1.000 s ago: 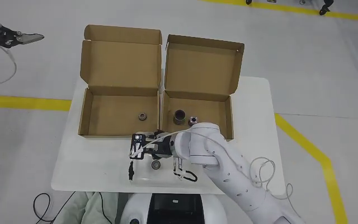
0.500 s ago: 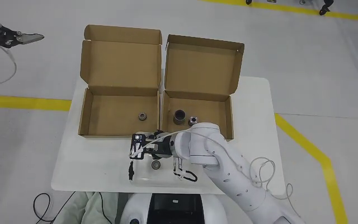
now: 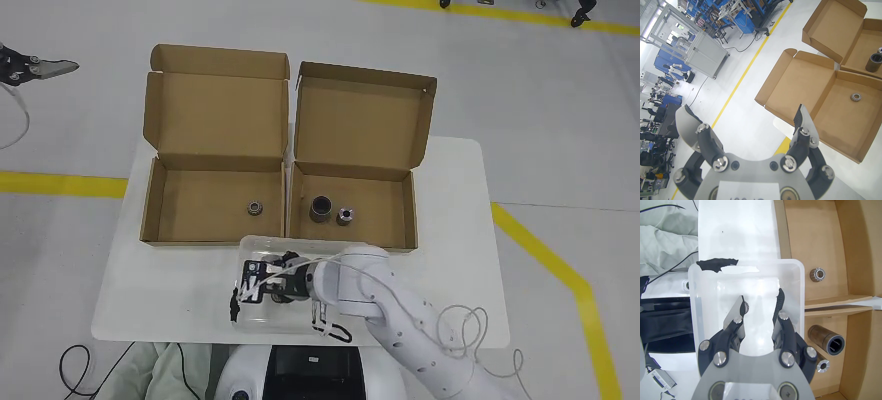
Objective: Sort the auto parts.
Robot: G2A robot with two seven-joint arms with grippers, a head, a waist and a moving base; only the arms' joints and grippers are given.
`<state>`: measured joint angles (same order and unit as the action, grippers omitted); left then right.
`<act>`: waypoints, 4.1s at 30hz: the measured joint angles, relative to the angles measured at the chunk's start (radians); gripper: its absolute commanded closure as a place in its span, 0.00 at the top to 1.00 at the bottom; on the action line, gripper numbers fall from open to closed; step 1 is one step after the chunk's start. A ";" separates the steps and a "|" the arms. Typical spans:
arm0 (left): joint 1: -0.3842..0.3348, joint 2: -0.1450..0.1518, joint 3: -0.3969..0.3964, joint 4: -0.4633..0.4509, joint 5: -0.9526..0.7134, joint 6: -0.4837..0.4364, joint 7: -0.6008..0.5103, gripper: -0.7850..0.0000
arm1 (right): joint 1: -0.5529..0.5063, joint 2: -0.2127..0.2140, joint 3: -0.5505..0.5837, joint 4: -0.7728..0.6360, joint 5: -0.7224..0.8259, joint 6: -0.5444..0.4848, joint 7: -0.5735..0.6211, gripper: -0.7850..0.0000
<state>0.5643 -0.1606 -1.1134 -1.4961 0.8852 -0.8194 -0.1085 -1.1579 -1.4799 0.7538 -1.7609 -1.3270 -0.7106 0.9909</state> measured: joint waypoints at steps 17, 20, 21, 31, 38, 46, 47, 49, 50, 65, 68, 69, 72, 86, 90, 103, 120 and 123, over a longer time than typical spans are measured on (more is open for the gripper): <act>0.000 0.000 0.000 0.000 0.000 0.000 0.000 1.00 | -0.081 0.038 -0.036 0.082 -0.158 -0.005 -0.161 0.44; 0.000 0.000 0.000 0.000 0.000 0.000 0.000 1.00 | -0.079 0.039 -0.050 0.099 -0.179 0.009 -0.174 0.45; 0.000 0.000 0.000 0.000 0.000 0.000 0.000 1.00 | -0.078 0.039 -0.055 0.105 -0.186 0.015 -0.177 0.45; 0.000 0.000 0.000 0.000 0.000 0.000 0.000 1.00 | -0.045 0.025 -0.099 0.172 -0.214 0.109 -0.188 0.46; 0.000 0.000 0.000 0.000 0.000 0.000 0.000 1.00 | -0.025 0.016 -0.127 0.200 -0.201 0.118 -0.199 0.49; 0.000 0.000 0.000 0.000 0.000 0.000 0.000 1.00 | -0.021 0.014 -0.139 0.213 -0.203 0.141 -0.176 0.15; 0.000 0.000 0.000 0.000 0.000 0.000 0.000 1.00 | -0.021 0.013 -0.140 0.212 -0.204 0.147 -0.172 0.00; 0.000 0.000 0.000 0.000 0.000 0.000 0.000 1.00 | -0.021 0.013 -0.141 0.210 -0.207 0.157 -0.172 0.00; 0.000 0.000 0.000 0.000 0.000 0.000 0.000 1.00 | -0.022 0.014 -0.140 0.209 -0.210 0.164 -0.174 0.00; 0.000 0.000 0.000 0.000 0.000 0.000 0.000 1.00 | -0.023 0.025 -0.101 0.119 -0.196 0.157 -0.304 0.00; 0.000 0.000 0.000 0.000 0.000 0.000 0.000 1.00 | -0.026 0.031 -0.073 0.090 -0.164 0.147 -0.344 0.00; 0.000 0.000 0.000 0.000 0.000 0.000 0.000 1.00 | -0.027 0.032 -0.064 0.079 -0.153 0.143 -0.354 0.00; 0.000 0.000 0.000 0.000 0.000 0.000 0.000 1.00 | -0.031 0.039 -0.030 0.040 -0.113 0.132 -0.384 0.00; 0.000 0.000 0.000 0.000 0.000 0.000 0.000 1.00 | 0.072 0.041 0.094 -0.034 0.132 0.079 -0.553 0.00; 0.000 0.000 0.000 0.000 0.000 0.000 0.000 1.00 | 0.111 0.037 0.103 -0.020 0.150 0.083 -0.632 0.00; 0.000 0.000 0.000 0.000 0.000 0.000 0.000 1.00 | 0.032 0.055 0.123 -0.082 -0.043 0.132 -0.832 0.00; 0.000 0.000 0.000 0.000 0.000 0.000 0.000 1.00 | 0.028 0.057 0.127 -0.082 -0.043 0.124 -0.837 0.00; 0.000 0.000 0.000 0.000 0.000 0.000 0.000 1.00 | 0.028 0.057 0.127 -0.082 -0.043 0.124 -0.837 0.00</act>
<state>0.5643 -0.1606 -1.1134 -1.4961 0.8852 -0.8194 -0.1085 -1.1295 -1.4233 0.8806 -1.8427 -1.3702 -0.5867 0.1541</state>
